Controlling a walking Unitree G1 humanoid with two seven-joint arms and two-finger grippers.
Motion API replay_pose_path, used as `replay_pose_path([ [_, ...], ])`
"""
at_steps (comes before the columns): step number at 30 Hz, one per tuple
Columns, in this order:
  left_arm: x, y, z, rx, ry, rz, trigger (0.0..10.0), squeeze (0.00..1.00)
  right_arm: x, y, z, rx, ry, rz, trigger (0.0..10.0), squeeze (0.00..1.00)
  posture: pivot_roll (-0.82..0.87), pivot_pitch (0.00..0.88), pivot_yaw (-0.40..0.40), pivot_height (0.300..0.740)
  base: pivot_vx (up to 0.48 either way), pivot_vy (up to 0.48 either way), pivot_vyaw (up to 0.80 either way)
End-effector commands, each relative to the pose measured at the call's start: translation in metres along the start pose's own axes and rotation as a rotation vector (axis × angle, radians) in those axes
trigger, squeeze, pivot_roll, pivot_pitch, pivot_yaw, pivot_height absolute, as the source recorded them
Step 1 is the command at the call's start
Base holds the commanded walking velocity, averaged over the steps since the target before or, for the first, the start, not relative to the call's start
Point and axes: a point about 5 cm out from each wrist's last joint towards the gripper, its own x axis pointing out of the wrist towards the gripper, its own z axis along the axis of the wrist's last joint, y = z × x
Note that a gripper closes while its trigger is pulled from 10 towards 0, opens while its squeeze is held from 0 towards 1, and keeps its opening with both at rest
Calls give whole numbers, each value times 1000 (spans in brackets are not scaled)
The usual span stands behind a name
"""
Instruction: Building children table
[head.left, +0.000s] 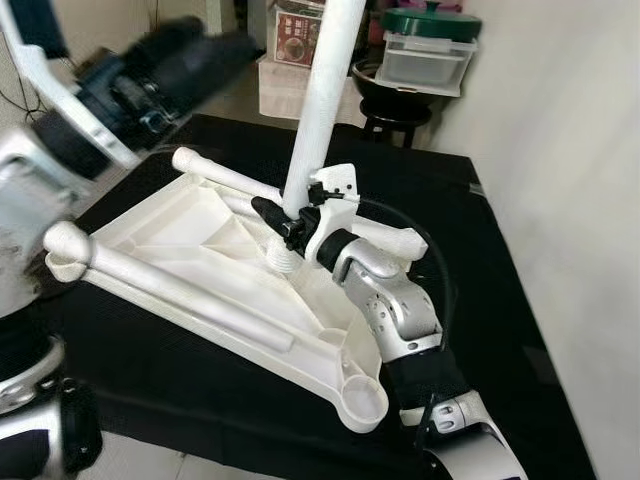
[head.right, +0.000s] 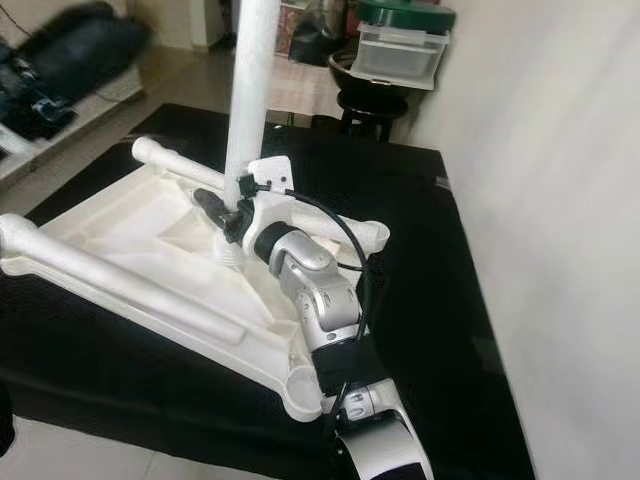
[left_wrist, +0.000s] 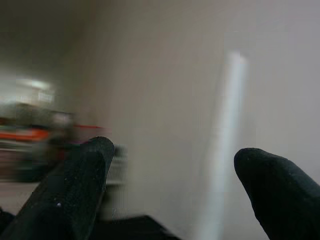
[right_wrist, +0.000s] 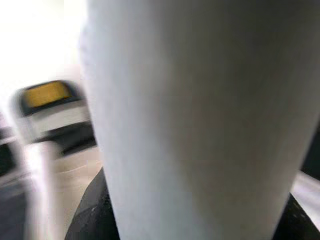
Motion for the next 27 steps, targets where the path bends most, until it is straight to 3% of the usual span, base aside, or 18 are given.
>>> replay_pose_path([
  [1,-8,-2,11,43,-12,25,10000,1000,-5,-17,1,0,-21,-88,0,0,-74,21,-87,740,0,0,0],
  [3,-9,-2,11,42,-12,26,10000,1000,-5,-17,1,0,-23,-91,0,0,-74,21,-87,740,0,0,0],
  [4,-18,0,1,59,24,112,10000,1000,-10,-17,5,10,-54,-42,7294,0,-70,25,-83,740,0,0,0],
  [5,-18,0,1,59,24,112,10000,1000,-10,-17,5,10,-54,-42,7294,0,-70,25,-83,740,0,0,0],
  [6,-30,3,-21,84,102,225,10000,1000,-16,-16,7,27,-62,8,10000,0,-67,25,-83,740,0,0,-788],
  [7,-43,5,-41,100,168,323,10000,110,-21,-12,9,43,-78,65,10000,0,-69,27,-82,740,0,0,-800],
  [9,-65,5,-74,90,268,454,10000,110,-28,-7,10,47,-83,119,10000,0,-74,28,-76,740,0,0,-800],
  [10,-65,5,-74,90,268,454,10000,110,-28,-7,10,47,-83,119,10000,0,-74,28,-76,740,0,0,-800],
  [11,-84,-2,-109,88,398,516,10000,0,-35,-1,12,60,-91,200,10000,0,-87,43,-69,740,0,0,-800],
  [12,-95,-9,-128,93,481,534,10000,0,-39,3,13,71,-97,257,10000,0,-87,43,-69,740,0,0,-800],
  [14,-104,-15,-141,96,535,543,10000,0,-42,5,14,78,-101,295,10000,0,-87,43,-69,740,0,0,-800],
  [15,-114,-25,-162,60,603,573,10000,0,-48,8,13,75,-96,348,10000,0,-88,49,-61,740,0,0,-800],
  [16,-114,-25,-162,60,603,573,10000,0,-48,8,13,75,-96,348,10000,0,-88,49,-61,740,0,0,-800],
  [17,-126,-42,-189,-1,689,601,10000,0,-57,11,9,46,-76,416,10000,0,-93,54,-54,740,0,0,-800],
  [18,-131,-50,-199,-26,721,619,10000,0,-61,12,6,43,-62,444,10000,0,-99,55,-51,740,0,0,-800],
  [20,-133,-53,-204,-36,736,629,10000,0,-63,13,4,43,-54,457,10000,0,-99,55,-51,740,0,0,-800],
  [26,-138,-64,-214,50,788,650,10000,0,-72,13,-4,38,-11,495,10000,0,-109,55,-41,740,0,0,-800],
  [27,-138,-64,-214,96,798,648,10000,0,-73,11,-7,37,-1,480,10000,0,-107,54,-40,740,0,0,-800],
])
